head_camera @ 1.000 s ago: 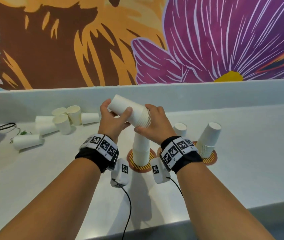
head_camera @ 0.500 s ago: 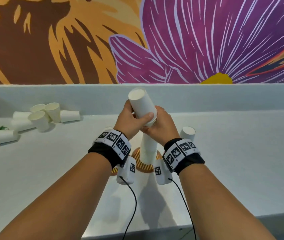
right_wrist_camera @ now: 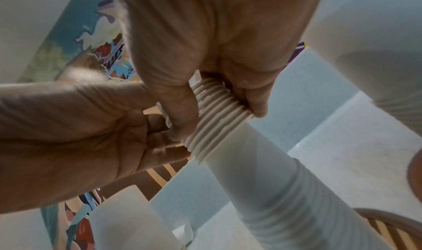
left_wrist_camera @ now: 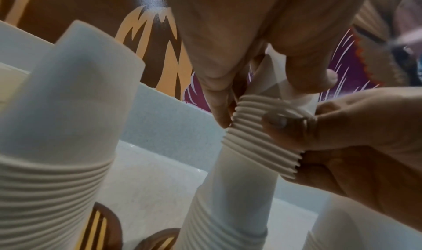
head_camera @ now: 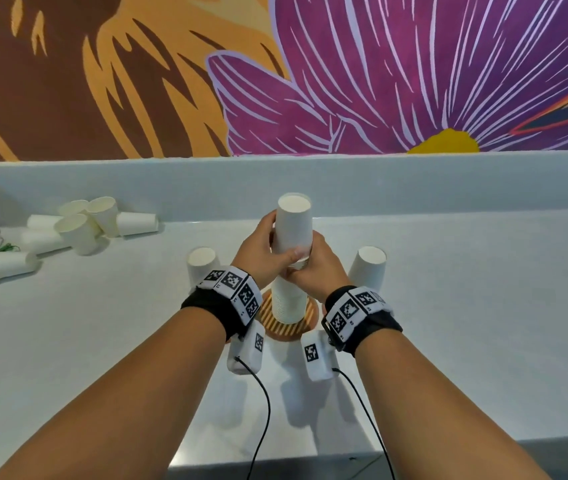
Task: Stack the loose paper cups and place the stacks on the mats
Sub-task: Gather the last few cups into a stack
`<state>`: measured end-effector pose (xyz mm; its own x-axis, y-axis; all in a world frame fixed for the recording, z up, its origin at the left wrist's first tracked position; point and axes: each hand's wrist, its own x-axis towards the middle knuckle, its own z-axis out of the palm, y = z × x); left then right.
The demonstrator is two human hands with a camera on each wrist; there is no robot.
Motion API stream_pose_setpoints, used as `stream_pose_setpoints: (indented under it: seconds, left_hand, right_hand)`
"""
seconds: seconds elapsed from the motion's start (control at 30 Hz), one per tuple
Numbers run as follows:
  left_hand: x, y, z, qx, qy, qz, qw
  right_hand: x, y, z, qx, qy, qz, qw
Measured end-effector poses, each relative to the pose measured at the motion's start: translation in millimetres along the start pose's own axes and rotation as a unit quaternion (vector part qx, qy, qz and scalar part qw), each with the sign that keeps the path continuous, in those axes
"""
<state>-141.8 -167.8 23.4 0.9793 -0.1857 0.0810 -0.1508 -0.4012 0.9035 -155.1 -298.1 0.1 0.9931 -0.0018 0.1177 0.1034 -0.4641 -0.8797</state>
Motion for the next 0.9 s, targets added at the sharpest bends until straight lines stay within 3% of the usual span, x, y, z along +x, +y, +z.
stream_pose_setpoints:
  seconds: [0.23, 0.9]
  left_hand:
    - [2.8, -31.5, 8.0, 0.03, -0.012, -0.033, 0.999]
    - [12.5, -56.3, 12.4, 0.086, -0.009, -0.036, 0.996]
  right_hand:
    - [-4.8, 18.2, 9.0, -0.01, -0.05, 0.012, 0.999]
    - [10.3, 46.3, 32.3, -0.033, -0.044, 0.066, 0.996]
